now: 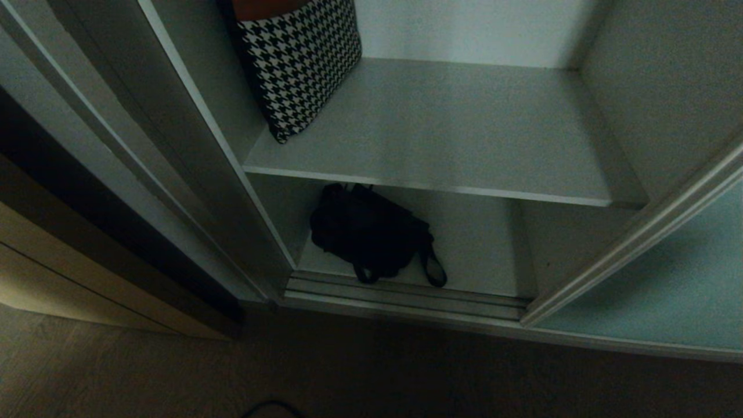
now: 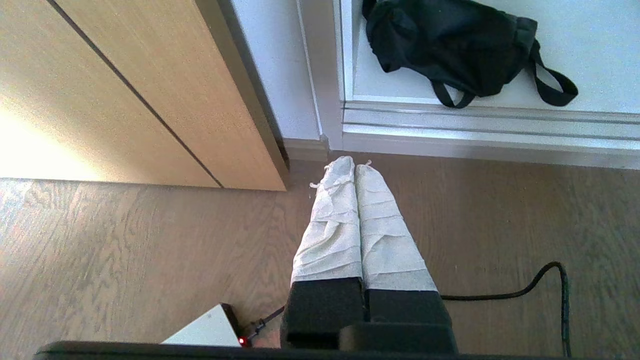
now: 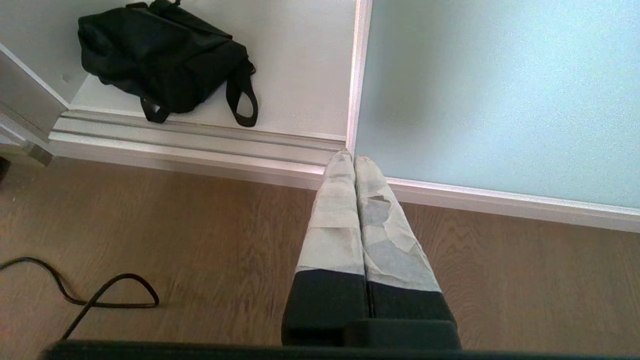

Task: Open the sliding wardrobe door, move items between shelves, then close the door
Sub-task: Close the door

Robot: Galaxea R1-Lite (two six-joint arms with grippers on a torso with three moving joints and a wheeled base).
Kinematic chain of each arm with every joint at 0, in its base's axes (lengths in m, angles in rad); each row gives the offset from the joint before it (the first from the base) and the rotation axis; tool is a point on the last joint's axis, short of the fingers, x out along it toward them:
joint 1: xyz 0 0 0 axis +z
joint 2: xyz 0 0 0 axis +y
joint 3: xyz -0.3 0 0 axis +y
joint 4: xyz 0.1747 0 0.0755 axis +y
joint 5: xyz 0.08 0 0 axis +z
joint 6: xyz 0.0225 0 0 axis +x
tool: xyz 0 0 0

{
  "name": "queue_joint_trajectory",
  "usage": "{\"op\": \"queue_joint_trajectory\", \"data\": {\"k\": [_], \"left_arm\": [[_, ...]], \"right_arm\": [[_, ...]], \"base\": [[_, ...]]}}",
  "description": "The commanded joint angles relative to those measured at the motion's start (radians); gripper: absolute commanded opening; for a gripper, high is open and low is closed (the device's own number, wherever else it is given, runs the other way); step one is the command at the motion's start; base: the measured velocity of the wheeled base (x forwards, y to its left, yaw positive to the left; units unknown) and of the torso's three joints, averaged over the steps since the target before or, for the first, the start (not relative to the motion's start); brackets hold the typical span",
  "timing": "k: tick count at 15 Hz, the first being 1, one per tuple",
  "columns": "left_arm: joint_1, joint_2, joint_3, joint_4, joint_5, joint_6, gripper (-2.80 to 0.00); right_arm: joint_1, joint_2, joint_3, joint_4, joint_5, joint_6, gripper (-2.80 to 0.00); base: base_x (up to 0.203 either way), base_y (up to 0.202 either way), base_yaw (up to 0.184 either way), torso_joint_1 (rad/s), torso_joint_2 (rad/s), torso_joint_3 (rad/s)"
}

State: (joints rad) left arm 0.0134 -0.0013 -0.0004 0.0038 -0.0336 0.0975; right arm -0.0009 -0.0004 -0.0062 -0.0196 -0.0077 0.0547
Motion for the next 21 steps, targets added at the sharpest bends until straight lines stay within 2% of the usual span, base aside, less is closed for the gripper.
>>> {"op": "queue_joint_trajectory", "data": {"k": [1, 18, 21], "left_arm": [[0.0, 0.003, 0.0, -0.001, 0.0, 0.001, -2.8], [0.0, 0.003, 0.0, -0.001, 0.011, -0.037, -2.8], [0.0, 0.003, -0.001, 0.002, 0.006, -0.007, -2.8]], "right_arm": [[0.001, -0.001, 0.0, 0.0, 0.0, 0.001, -2.8], [0.0, -0.001, 0.0, 0.0, 0.0, 0.001, -2.8], [-0.001, -0.001, 0.0, 0.0, 0.0, 0.001, -2.8]], "base": [[0.0, 0.0, 0.0, 0.0, 0.0, 0.0], [0.0, 0.0, 0.0, 0.0, 0.0, 0.009], [0.0, 0.0, 0.0, 0.0, 0.0, 0.0]]}}
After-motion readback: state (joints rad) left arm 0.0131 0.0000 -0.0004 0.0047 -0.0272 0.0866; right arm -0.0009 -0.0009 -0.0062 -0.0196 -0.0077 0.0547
